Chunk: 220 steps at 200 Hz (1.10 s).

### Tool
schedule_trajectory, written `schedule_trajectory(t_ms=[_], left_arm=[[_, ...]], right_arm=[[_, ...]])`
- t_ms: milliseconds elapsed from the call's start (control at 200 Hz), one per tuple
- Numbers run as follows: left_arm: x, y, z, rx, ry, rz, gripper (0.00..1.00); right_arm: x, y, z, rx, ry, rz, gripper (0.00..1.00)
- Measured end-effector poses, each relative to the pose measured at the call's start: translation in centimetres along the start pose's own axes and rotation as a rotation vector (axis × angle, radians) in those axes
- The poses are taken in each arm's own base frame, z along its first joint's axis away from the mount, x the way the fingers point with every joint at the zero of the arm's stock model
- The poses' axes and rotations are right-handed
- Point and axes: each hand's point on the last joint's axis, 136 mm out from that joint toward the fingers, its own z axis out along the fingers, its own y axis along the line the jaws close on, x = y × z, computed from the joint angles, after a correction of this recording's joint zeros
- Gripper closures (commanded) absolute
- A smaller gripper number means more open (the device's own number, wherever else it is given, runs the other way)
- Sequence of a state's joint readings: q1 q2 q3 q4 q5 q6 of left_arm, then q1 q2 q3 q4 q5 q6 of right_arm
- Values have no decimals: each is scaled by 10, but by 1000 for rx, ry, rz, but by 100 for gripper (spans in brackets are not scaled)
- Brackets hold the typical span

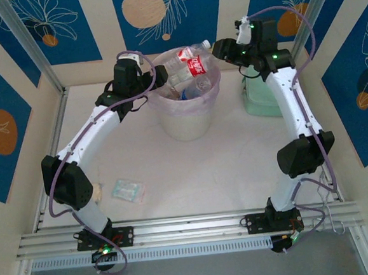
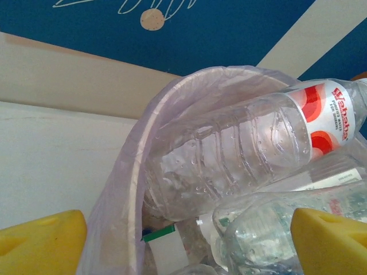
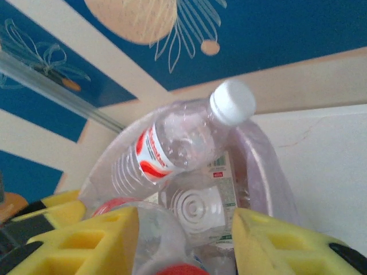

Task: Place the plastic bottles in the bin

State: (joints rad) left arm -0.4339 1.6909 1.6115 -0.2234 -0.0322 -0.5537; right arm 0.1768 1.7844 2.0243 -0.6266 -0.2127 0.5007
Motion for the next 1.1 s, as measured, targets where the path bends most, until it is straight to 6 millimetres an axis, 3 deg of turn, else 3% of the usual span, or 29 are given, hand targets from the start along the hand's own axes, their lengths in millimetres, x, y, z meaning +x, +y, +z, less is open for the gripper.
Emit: schedule_trajectory(t_ms=[220,625,925,1011,1101], left_arm=[[-5,12,0,-51,-23,3,7],[-6,19,0,-80,-32,-4,4],[-6,18,-2,-67,-30,-22,4],[-5,19,-2,-73,-30,-21,4],[-5,22,-2,-80,-28,-21,5]], right_arm=[[13,21,12,-56,-4,-1,72],[40,25,35,-114,11,-13,94],[53,35,47,-192,75,-35,93],[67,38,57,-200,124,-51,90],[67,40,57,-199,134,-73,86]])
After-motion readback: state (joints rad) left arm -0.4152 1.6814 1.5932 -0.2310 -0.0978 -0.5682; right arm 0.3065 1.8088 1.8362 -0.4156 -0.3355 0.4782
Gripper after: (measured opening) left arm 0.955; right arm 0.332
